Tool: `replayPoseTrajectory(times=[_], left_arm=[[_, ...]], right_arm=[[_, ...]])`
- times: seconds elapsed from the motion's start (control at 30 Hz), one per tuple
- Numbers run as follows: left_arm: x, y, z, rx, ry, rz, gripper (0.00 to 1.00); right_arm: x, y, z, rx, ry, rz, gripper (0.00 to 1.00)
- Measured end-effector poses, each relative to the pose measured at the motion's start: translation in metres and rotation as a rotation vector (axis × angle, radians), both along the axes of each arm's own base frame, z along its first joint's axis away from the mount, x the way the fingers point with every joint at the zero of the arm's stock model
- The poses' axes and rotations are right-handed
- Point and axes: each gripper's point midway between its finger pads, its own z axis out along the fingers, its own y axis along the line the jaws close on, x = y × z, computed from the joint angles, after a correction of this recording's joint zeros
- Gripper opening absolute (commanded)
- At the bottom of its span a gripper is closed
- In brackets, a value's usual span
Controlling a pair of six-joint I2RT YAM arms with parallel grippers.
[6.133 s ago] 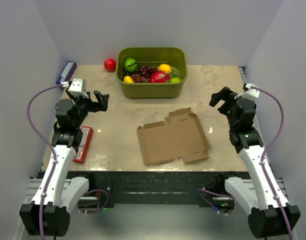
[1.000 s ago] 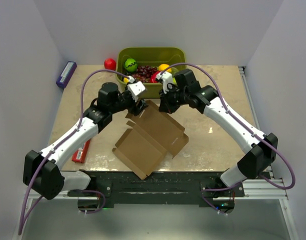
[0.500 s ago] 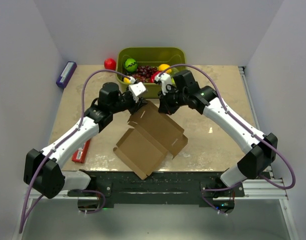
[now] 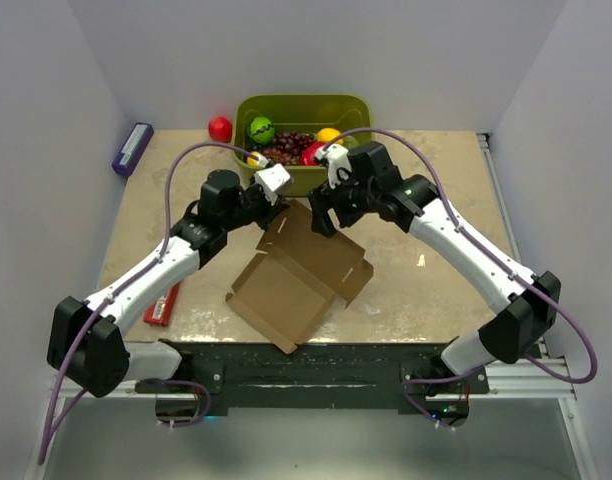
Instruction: Fold the paper box
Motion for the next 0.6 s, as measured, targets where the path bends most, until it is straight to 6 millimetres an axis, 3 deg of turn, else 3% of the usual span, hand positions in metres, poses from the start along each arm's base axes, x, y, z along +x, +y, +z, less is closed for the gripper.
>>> replayPoseTrajectory(times=[0.13,0.27,0.43,0.53,0.6], left_arm=[[0.010,0.017,-0.011,0.006,0.037,0.143,0.00],[0.019,0.030,-0.014,-0.054,0.113,0.291,0.00],[0.022,0.044,-0.023,-0.174,0.199,0.434,0.00],[0.020,0.051,-0.039,-0.227,0.248,0.500,0.00],[0.020,0.054,-0.049,-0.256,0.275,0.542,0.00]], right_arm=[[0.009,-0.016,0.014,0.018,-0.015,-0.146,0.88],[0.013,-0.030,0.041,0.107,-0.035,-0.291,0.89],[0.002,-0.027,0.073,0.339,-0.023,-0.388,0.86],[-0.010,-0.013,0.067,0.494,0.071,-0.408,0.86],[-0.014,-0.001,0.053,0.576,0.161,-0.429,0.86]])
